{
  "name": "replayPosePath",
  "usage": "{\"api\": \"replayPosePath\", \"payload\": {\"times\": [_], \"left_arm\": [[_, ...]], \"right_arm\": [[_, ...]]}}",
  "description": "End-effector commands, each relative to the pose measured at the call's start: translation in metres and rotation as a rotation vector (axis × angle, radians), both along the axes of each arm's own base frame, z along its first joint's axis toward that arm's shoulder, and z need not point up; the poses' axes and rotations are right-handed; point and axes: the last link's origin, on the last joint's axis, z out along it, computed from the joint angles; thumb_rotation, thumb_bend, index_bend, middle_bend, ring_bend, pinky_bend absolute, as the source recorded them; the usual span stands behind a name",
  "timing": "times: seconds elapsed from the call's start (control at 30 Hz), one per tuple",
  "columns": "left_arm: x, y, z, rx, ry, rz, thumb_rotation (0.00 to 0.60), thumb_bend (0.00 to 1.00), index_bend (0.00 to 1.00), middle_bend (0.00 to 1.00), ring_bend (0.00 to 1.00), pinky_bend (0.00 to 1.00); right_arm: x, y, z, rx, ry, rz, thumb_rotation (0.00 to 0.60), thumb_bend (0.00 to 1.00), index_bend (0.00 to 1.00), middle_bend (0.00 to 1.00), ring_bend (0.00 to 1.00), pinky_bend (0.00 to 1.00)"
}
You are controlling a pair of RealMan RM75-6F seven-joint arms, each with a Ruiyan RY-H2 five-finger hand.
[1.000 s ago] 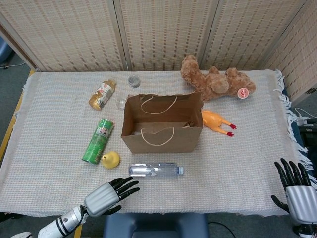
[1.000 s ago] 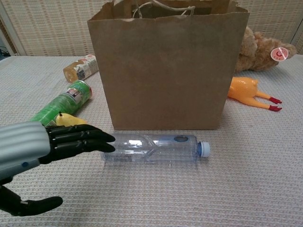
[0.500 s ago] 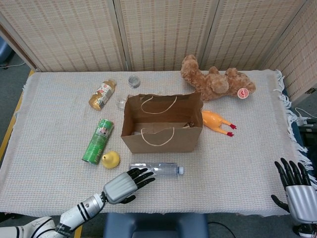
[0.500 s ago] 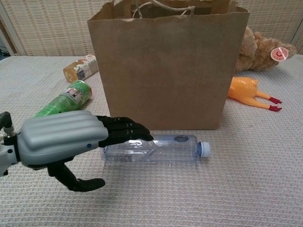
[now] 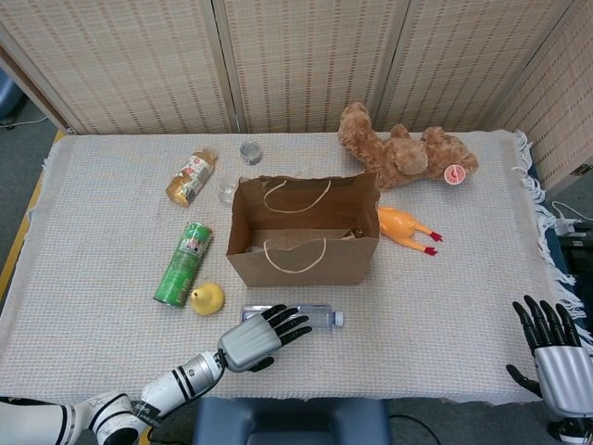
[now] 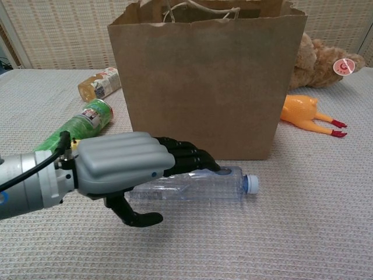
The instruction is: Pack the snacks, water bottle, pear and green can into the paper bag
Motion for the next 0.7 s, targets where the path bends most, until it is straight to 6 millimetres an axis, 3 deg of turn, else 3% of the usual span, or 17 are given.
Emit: {"api": "replayPosePath", "payload": {"times": [0.03, 0.4, 0.7], "left_arm": [[0.005, 0.007, -0.006, -0.004, 0.019, 0.000, 0.600, 0.35, 0.00, 0.00, 0.00, 0.11], [0.010, 0.031, -0.027, -0.004, 0.058, 0.024, 0.600, 0.35, 0.00, 0.00, 0.00, 0.11], [0.002, 0.046, -0.043, -0.002, 0.105, 0.055, 0.600, 0.35, 0.03, 0.00, 0.00, 0.13]], "right_arm": [[0.000, 0.000, 0.000, -0.001, -0.001, 0.000, 0.600, 0.00, 0.02, 0.00, 0.00, 0.00], [0.000, -0.001, 0.000, 0.000, -0.008, -0.004, 0.600, 0.00, 0.02, 0.00, 0.00, 0.00], [0.000, -0.002, 0.000, 0.001, -0.012, -0.007, 0.600, 0.00, 0.03, 0.00, 0.00, 0.00]]}}
